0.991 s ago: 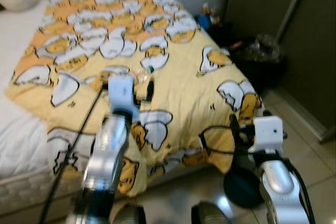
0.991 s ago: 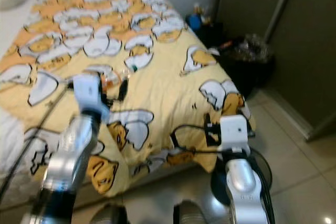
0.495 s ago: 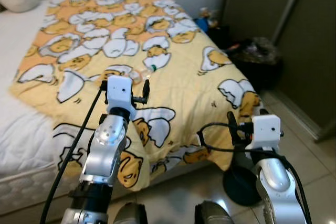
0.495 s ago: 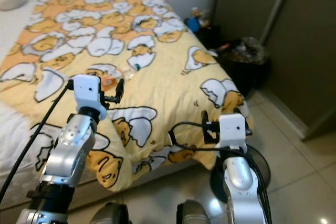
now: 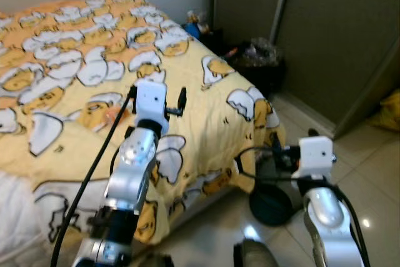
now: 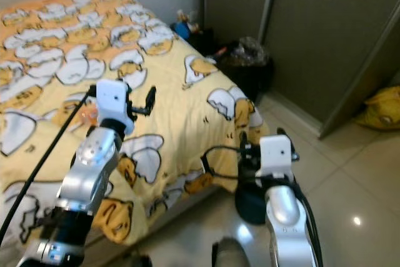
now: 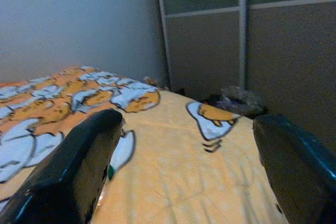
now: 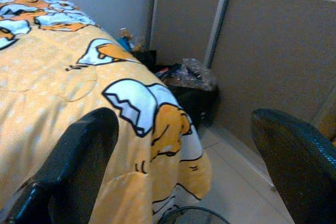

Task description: Clean up the room

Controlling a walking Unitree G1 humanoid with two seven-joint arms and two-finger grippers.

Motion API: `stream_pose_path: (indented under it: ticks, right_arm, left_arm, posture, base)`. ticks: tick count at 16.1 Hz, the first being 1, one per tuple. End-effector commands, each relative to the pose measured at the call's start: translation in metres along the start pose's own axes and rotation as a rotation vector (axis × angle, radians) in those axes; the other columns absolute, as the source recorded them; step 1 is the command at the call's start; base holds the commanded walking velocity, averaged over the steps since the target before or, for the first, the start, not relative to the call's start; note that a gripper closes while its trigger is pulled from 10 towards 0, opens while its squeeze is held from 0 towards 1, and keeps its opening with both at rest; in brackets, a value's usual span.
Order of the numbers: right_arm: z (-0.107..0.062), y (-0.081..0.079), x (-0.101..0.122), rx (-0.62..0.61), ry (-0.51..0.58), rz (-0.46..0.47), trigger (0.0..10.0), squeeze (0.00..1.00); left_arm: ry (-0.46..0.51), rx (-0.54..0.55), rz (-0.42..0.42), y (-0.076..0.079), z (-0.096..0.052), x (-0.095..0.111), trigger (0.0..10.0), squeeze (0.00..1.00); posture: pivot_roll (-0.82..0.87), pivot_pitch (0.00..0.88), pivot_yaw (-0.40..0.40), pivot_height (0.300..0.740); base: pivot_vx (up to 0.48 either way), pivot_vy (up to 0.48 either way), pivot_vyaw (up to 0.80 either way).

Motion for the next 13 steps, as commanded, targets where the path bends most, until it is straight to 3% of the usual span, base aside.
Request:
stream_pose_path:
  ticks: [1, 3, 6, 10, 12, 13]
  right_arm:
    - [0.004, 0.001, 0.007, -0.01, 0.034, 0.008, 10.0, 0.0]
    - [0.004, 0.001, 0.006, -0.011, 0.034, 0.008, 10.0, 0.0]
    - [0.005, 0.0, 0.005, -0.007, 0.032, 0.01, 10.0, 0.0]
    - [0.004, -0.002, 0.003, -0.002, 0.031, 0.012, 10.0, 0.0]
    - [0.001, -0.002, 0.001, -0.007, 0.023, 0.017, 10.0, 0.0]
    - [-0.001, -0.003, 0.0, -0.01, 0.016, 0.019, 10.0, 0.0]
  left_arm:
    - [0.007, 0.028, -0.017, -0.004, 0.004, 0.004, 10.0, 0.0]
    - [0.009, 0.046, -0.006, -0.006, 0.006, 0.005, 10.0, 0.0]
    - [-0.006, 0.08, 0.094, -0.012, 0.014, 0.007, 10.0, 0.0]
    - [0.005, 0.064, 0.076, -0.009, 0.024, 0.014, 10.0, 0.0]
    - [-0.034, -0.011, 0.109, 0.005, 0.036, 0.012, 10.0, 0.0]
    - [-0.041, -0.02, 0.186, 0.008, 0.043, 0.013, 10.0, 0.0]
  posture:
    - [-0.24, 0.0, 0.066, 0.697]
    - [-0.24, 0.0, 0.068, 0.697]
    - [-0.25, 0.0, 0.069, 0.697]
    - [-0.25, 0.0, 0.072, 0.697]
    - [-0.26, 0.0, 0.075, 0.697]
    - [-0.27, 0.0, 0.078, 0.697]
  base:
    - [0.45, 0.0, 0.0]
    - [0.45, 0.0, 0.0]
    - [0.447, 0.0, 0.0]
    - [0.448, 0.0, 0.0]
    - [0.45, 0.0, 0.0]
    - [0.0, 0.0, 0.0]
Point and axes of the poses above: a point about 5 cm out from each wrist's last joint towards the gripper, its own z axis pointing out of the wrist towards the gripper, its own x axis along the axis of the wrist's last joint, y = z × x, the point moved 3 cm from there along z, pointing out of the wrist towards the gripper, and after that the axes turned 14 degrees about -z, right-handed, at the moved point
